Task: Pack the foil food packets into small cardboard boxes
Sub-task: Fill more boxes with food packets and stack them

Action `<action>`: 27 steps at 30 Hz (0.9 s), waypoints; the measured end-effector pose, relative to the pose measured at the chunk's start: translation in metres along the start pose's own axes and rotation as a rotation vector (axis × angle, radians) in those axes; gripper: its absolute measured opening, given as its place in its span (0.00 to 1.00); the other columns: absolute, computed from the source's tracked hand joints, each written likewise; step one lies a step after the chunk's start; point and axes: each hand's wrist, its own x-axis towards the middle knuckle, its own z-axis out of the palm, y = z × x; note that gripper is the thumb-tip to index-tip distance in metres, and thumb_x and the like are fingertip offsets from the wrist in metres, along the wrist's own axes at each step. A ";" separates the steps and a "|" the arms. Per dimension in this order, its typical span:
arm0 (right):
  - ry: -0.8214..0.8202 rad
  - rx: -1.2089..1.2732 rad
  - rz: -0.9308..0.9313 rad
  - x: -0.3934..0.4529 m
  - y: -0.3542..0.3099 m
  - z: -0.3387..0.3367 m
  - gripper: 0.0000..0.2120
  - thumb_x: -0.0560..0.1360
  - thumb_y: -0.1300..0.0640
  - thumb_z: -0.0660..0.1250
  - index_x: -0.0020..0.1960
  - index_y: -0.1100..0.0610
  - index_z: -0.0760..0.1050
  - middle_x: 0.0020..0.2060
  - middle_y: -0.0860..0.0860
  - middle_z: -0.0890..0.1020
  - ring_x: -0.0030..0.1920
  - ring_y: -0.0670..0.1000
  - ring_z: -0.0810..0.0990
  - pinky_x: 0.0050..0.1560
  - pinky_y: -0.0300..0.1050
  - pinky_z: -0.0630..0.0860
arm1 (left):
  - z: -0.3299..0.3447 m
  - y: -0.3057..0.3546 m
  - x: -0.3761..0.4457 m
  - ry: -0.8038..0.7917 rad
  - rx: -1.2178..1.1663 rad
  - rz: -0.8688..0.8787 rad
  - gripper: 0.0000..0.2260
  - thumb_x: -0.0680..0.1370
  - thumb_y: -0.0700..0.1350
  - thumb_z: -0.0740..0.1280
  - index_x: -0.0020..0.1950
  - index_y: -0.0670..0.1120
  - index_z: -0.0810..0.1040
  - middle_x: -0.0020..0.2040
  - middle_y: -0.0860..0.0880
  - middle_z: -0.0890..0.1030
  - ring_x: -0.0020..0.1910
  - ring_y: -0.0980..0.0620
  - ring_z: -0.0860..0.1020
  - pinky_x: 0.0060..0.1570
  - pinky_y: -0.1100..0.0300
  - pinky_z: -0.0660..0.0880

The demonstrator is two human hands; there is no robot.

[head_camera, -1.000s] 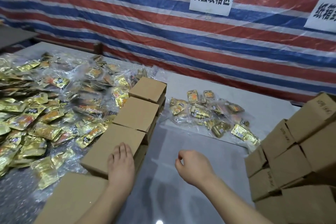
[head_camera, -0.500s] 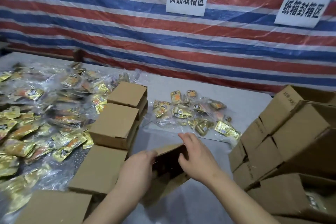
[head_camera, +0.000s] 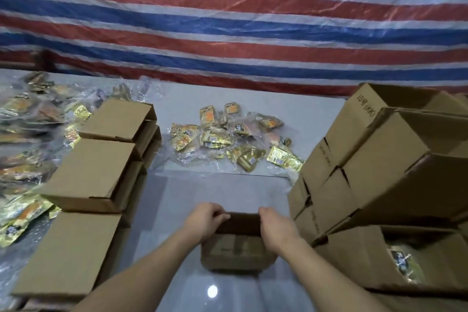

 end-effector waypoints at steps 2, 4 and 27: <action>0.009 0.045 0.026 0.013 0.006 0.005 0.09 0.80 0.60 0.55 0.58 0.54 0.69 0.56 0.55 0.76 0.54 0.62 0.80 0.53 0.52 0.75 | 0.010 -0.003 0.019 0.011 0.011 0.000 0.11 0.80 0.51 0.65 0.53 0.46 0.83 0.51 0.47 0.84 0.50 0.49 0.79 0.50 0.58 0.72; 0.015 0.061 0.036 0.023 0.010 0.009 0.09 0.80 0.59 0.54 0.58 0.54 0.69 0.55 0.54 0.76 0.53 0.61 0.80 0.52 0.51 0.75 | 0.018 -0.006 0.031 0.027 0.060 0.013 0.13 0.80 0.54 0.64 0.52 0.47 0.82 0.49 0.47 0.83 0.50 0.49 0.78 0.50 0.57 0.73; 0.176 0.452 0.191 0.128 0.049 -0.011 0.11 0.81 0.49 0.53 0.46 0.53 0.67 0.52 0.54 0.78 0.54 0.57 0.77 0.50 0.48 0.72 | 0.065 0.048 0.320 0.015 0.714 -0.048 0.41 0.74 0.63 0.67 0.76 0.41 0.56 0.74 0.39 0.63 0.71 0.40 0.64 0.62 0.43 0.72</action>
